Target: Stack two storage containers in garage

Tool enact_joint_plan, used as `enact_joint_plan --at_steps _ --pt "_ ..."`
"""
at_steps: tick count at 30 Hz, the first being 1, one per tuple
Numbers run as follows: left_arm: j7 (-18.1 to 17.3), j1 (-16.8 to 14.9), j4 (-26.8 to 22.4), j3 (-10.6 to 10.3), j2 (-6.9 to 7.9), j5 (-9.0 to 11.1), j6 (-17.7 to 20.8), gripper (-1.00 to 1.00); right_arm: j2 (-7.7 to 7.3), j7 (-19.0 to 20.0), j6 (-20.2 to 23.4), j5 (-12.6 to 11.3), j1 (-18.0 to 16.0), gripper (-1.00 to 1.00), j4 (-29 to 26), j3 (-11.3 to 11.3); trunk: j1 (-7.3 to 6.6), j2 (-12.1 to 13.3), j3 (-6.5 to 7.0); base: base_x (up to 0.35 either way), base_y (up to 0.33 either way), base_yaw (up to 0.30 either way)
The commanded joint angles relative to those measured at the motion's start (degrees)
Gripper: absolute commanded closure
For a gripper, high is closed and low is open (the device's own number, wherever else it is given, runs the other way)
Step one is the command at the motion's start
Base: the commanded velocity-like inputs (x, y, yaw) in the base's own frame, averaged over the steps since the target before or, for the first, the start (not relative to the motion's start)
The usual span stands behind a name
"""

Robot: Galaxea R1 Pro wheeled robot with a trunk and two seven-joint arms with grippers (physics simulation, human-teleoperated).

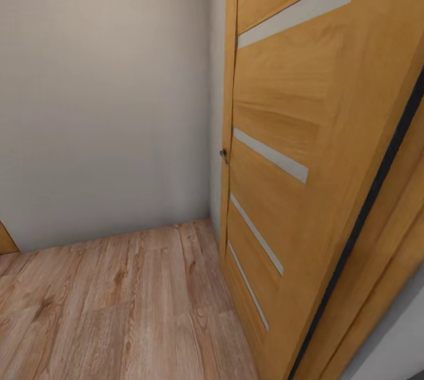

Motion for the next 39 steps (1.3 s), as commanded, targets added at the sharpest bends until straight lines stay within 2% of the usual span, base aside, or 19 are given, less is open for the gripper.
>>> enact_joint_plan --at_steps 1,28,39 --pt "0.1 0.0 0.0 0.1 -0.01 0.3 0.2 -1.0 0.05 -0.1 -0.3 -0.5 -0.1 -1.0 0.2 0.5 0.02 0.0 -0.07 0.123 0.0 0.173" --pt "0.2 0.0 0.0 0.1 -0.1 0.6 0.2 -1.0 0.03 -0.1 -0.4 -0.5 -0.1 -1.0 0.2 0.5 0.02 0.0 -0.07 0.008 0.0 0.264" --pt "0.1 0.0 0.0 0.1 -0.1 0.3 0.2 -1.0 0.05 -0.1 -0.5 -0.5 -0.1 -1.0 0.2 0.5 0.02 0.0 -0.07 0.277 0.0 0.046"
